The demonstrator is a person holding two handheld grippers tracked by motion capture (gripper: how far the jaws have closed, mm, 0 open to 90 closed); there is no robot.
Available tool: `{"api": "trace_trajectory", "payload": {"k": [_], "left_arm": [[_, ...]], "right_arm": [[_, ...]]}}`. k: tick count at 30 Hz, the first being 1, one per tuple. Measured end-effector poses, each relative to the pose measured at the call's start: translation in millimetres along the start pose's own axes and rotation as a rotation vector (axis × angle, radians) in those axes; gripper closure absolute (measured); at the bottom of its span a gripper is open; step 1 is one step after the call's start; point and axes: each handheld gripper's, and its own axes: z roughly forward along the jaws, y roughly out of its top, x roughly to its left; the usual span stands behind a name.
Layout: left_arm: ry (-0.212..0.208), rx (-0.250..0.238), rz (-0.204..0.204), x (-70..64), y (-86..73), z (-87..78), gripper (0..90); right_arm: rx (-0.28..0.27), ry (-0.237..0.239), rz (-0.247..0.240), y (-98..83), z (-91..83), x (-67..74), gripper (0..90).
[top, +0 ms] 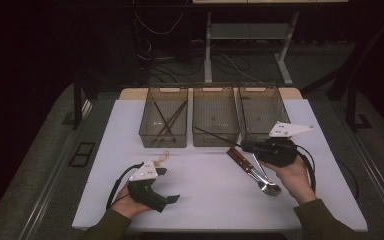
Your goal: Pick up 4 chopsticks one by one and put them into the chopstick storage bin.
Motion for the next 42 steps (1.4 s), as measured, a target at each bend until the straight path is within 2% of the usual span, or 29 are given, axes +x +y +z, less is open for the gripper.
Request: {"api": "trace_trajectory", "payload": {"k": [6, 16, 33, 42], "left_arm": [[0.001, -0.003, -0.001, 0.4, -0.1, -0.9, 0.0], [0.004, -0.004, -0.008, -0.7, -0.1, -0.3, 0.0], [-0.005, -0.008, -0.009, -2.0, 0.2, 0.3, 0.0], [-0.003, -0.002, 0.003, -2.5, 0.6, 0.4, 0.0]], "right_arm": [[0.003, -0.02, 0.0, 10.8, 13.8, -1.9, 85.9], [0.02, -0.061, 0.031, 32.7, 38.9, -6.0, 85.9], [0.025, -0.101, 0.045, 79.0, 91.0, -8.3, 85.9], [0.026, -0.132, 0.043, 97.2, 122.7, -9.1, 85.9]]}}
